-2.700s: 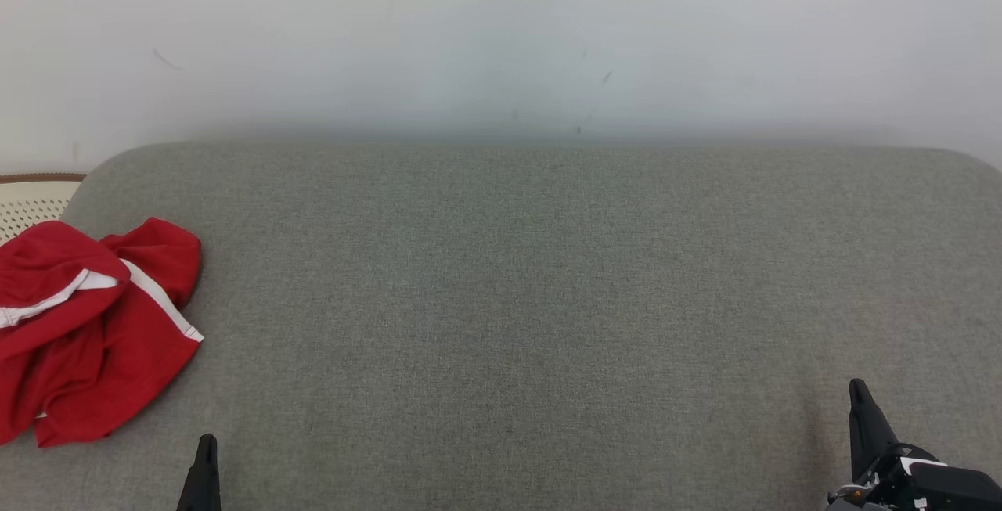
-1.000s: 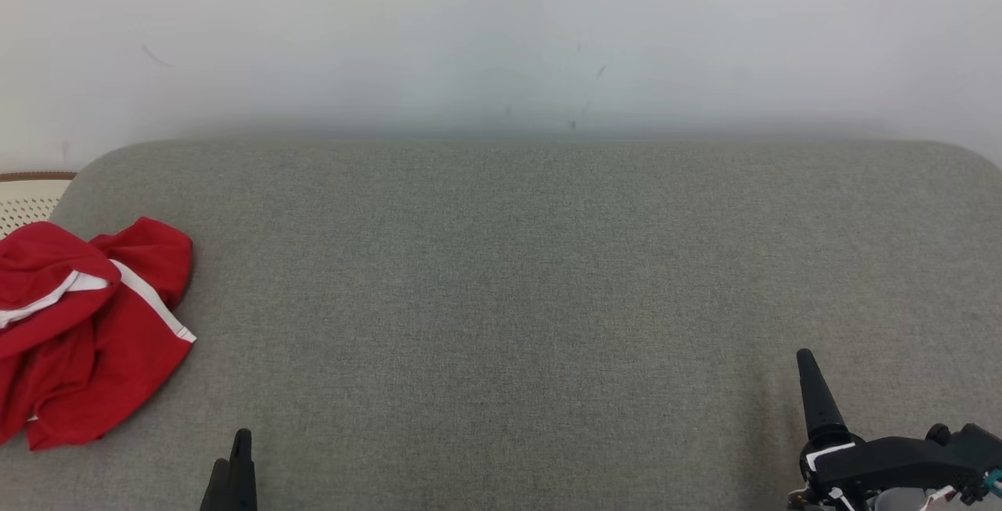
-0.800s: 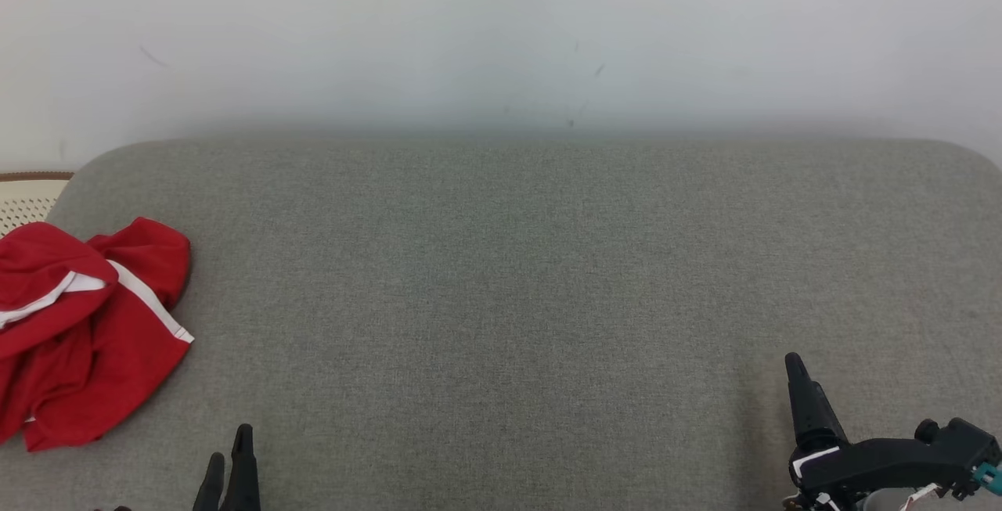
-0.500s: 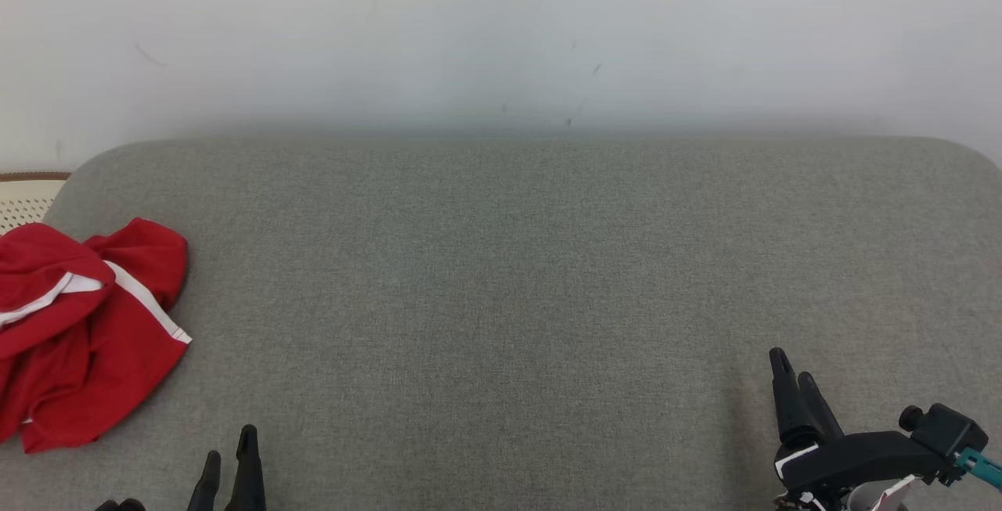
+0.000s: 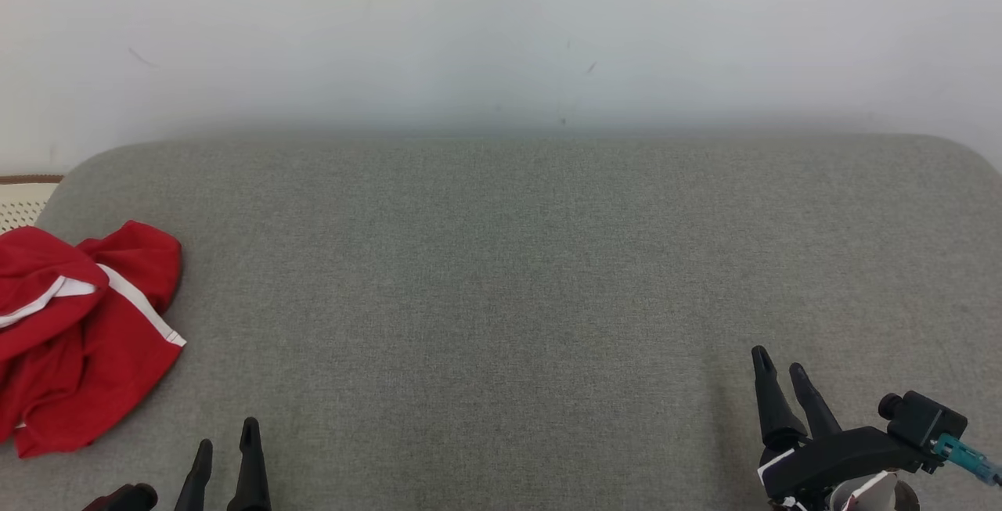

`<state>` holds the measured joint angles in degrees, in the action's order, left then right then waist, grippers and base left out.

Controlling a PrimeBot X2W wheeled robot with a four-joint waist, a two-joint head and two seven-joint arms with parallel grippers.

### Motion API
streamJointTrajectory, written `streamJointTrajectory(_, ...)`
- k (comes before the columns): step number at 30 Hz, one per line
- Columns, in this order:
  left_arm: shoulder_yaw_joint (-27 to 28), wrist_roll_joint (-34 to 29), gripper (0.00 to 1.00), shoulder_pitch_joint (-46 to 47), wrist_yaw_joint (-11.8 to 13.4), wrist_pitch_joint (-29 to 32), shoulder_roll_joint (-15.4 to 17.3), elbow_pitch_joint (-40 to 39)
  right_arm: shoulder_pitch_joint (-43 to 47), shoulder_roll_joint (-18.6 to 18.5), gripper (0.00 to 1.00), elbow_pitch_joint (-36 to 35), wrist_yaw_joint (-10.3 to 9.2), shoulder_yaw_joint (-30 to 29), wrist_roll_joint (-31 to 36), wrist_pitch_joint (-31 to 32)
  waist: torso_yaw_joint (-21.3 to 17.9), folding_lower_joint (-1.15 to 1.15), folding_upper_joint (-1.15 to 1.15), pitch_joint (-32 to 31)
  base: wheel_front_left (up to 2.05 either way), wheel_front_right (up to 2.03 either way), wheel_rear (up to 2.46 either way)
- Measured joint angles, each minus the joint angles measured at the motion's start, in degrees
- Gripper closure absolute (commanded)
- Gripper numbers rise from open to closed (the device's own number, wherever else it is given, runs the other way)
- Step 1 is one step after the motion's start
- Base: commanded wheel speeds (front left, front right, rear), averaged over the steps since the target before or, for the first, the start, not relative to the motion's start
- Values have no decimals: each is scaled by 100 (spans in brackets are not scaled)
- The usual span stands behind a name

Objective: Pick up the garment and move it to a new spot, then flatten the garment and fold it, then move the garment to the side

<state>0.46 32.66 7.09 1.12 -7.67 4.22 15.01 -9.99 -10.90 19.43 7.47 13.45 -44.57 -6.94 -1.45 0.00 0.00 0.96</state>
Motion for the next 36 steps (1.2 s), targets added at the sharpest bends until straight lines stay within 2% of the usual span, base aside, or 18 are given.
streamJointTrajectory(11,-54,-665,0,4,146,-155,49,52,-3,-79,0,105,0,93,657,-174,-66,0,0,-24,0,0,0)
streamJointTrajectory(36,-152,-1960,0,-1,230,-457,78,300,-9,-127,0,365,0,122,2112,-514,-193,0,0,-37,0,0,0)
